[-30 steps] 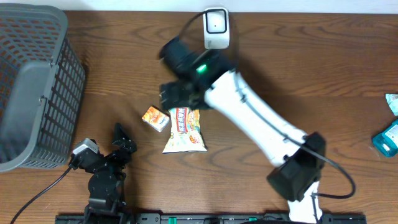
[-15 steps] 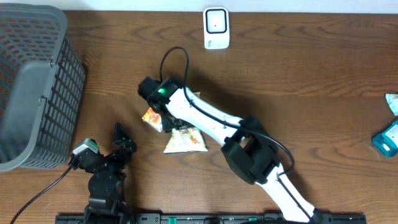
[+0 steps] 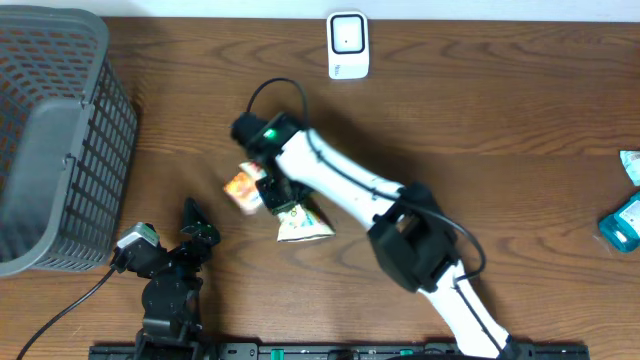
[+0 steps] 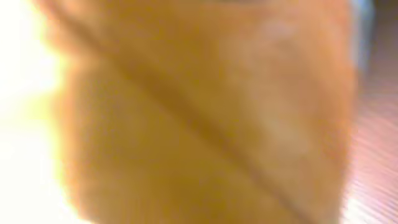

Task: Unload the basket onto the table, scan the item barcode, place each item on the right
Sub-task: 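Lower the right gripper onto the snack bag and grasp it, then lift the snack bag with the right gripper toward the white scanner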

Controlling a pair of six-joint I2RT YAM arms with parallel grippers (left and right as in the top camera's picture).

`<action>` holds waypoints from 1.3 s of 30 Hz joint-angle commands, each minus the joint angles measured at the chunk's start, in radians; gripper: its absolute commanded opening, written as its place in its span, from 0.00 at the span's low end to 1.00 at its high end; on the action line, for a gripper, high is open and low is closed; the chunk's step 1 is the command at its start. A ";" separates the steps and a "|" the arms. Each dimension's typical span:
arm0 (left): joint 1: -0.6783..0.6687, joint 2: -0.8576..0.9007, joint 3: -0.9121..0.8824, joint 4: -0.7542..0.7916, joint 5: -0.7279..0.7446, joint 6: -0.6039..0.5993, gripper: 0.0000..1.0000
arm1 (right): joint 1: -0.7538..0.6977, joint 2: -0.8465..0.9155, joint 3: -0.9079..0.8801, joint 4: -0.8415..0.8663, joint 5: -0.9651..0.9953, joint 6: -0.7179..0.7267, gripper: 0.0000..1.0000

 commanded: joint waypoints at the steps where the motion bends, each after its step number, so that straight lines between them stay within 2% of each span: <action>1: 0.002 0.000 -0.024 -0.010 -0.006 -0.008 0.98 | -0.096 -0.074 0.000 -0.056 -0.613 -0.465 0.01; 3: 0.002 0.000 -0.024 -0.010 -0.006 -0.008 0.98 | -0.161 -0.085 0.000 -0.150 -0.759 -0.644 0.01; 5: 0.002 0.000 -0.024 -0.010 -0.006 -0.008 0.98 | -0.220 -0.085 0.000 -0.236 -0.824 -0.761 0.01; 9: 0.002 0.000 -0.024 -0.010 -0.006 -0.008 0.98 | -0.330 -0.084 -0.006 -0.371 -0.964 -0.811 0.01; 14: 0.002 0.000 -0.024 -0.010 -0.006 -0.008 0.98 | -0.431 -0.084 -0.009 -0.383 -1.263 -0.645 0.01; 16: 0.002 0.000 -0.024 -0.010 -0.006 -0.008 0.98 | -0.448 -0.084 -0.009 -0.383 -1.322 -0.629 0.01; 19: 0.002 0.000 -0.024 -0.010 -0.006 -0.008 0.98 | -0.470 -0.084 -0.009 -0.383 -1.313 -0.474 0.01; 22: 0.002 0.000 -0.024 -0.010 -0.006 -0.008 0.98 | -0.483 -0.084 -0.009 -0.383 -1.311 -0.446 0.01; 26: 0.002 0.000 -0.024 -0.010 -0.006 -0.008 0.98 | -0.495 -0.086 -0.009 -0.383 -1.306 -0.195 0.01; 28: 0.002 0.000 -0.024 -0.010 -0.006 -0.008 0.98 | -0.503 -0.092 -0.009 -0.383 -1.307 -0.132 0.01; 34: 0.002 0.000 -0.024 -0.010 -0.006 -0.008 0.98 | -0.564 -0.134 -0.009 -0.383 -1.308 -0.112 0.01; 39: 0.002 0.000 -0.024 -0.010 -0.006 -0.008 0.98 | -0.646 -0.212 -0.009 -0.383 -1.248 -0.168 0.01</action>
